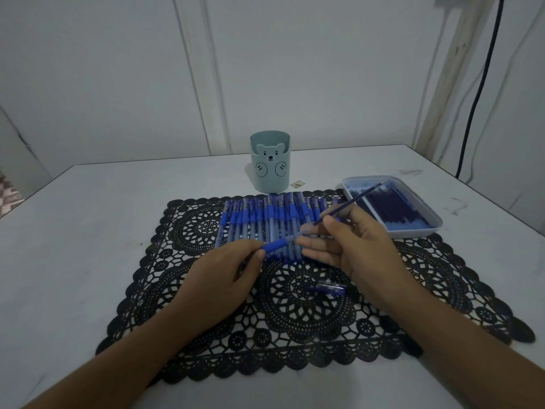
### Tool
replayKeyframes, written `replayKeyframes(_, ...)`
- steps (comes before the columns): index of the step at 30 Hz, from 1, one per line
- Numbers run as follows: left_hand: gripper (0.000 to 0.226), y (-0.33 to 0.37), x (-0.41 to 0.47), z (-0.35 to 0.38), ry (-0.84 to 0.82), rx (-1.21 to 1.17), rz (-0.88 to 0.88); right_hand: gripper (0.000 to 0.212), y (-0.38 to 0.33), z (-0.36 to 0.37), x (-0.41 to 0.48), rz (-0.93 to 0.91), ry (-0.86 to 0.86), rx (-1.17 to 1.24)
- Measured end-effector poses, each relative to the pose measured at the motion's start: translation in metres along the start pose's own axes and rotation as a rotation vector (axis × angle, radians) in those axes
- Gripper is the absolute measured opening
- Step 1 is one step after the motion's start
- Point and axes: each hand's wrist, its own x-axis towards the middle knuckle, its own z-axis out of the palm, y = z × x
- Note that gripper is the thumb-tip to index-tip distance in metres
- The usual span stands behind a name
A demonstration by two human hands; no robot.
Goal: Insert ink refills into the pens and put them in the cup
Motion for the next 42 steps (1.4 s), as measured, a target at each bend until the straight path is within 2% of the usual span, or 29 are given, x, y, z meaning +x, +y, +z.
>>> replayKeyframes(4, 0.028, 0.001, 0.0, 0.0, 0.0, -0.039, 0.018, 0.01, 0.005, 0.0, -0.001, 0.008, -0.052, -0.056)
replayKeyframes(9, 0.026, 0.002, 0.0, 0.0, 0.004, -0.081, 0.035, 0.017, 0.005, -0.001, -0.005, -0.064, -0.147, -0.59)
replayKeyframes(15, 0.042, 0.001, 0.001, -0.001, 0.045, -0.102, 0.012, 0.015, -0.022, -0.024, 0.008, -0.116, 0.041, -0.774)
replayKeyframes(18, 0.042, 0.001, 0.001, -0.001, 0.042, -0.096, 0.008, 0.014, -0.032, -0.039, 0.014, -0.158, 0.134, -1.149)
replayKeyframes(20, 0.042, 0.001, 0.001, -0.001, 0.043, -0.095, 0.005, 0.018, -0.033, -0.045, 0.016, -0.152, 0.142, -1.369)
replayKeyframes(23, 0.041, 0.0, 0.001, -0.001, 0.043, -0.094, 0.006, 0.022, -0.031, -0.044, 0.014, -0.075, 0.017, -1.487)
replayKeyframes(30, 0.039, 0.0, 0.001, 0.0, 0.034, -0.083, 0.013, 0.023, -0.033, -0.04, 0.003, 0.03, -0.449, -1.495)
replayKeyframes(32, 0.039, 0.0, 0.001, 0.0, 0.033, -0.079, 0.016, 0.022, -0.033, -0.037, 0.002, 0.044, -0.529, -1.521)
replayKeyframes(38, 0.035, -0.001, 0.0, 0.0, 0.032, -0.071, 0.014, 0.007, -0.03, -0.034, 0.004, 0.036, -0.49, -1.523)
replayKeyframes(40, 0.031, -0.001, 0.001, 0.0, 0.029, -0.066, 0.019, 0.004, -0.029, -0.032, 0.004, -0.043, -0.394, -1.46)
replayKeyframes(42, 0.025, -0.001, 0.0, 0.0, 0.021, -0.06, 0.028, 0.005, -0.027, -0.029, 0.004, -0.148, -0.247, -1.248)
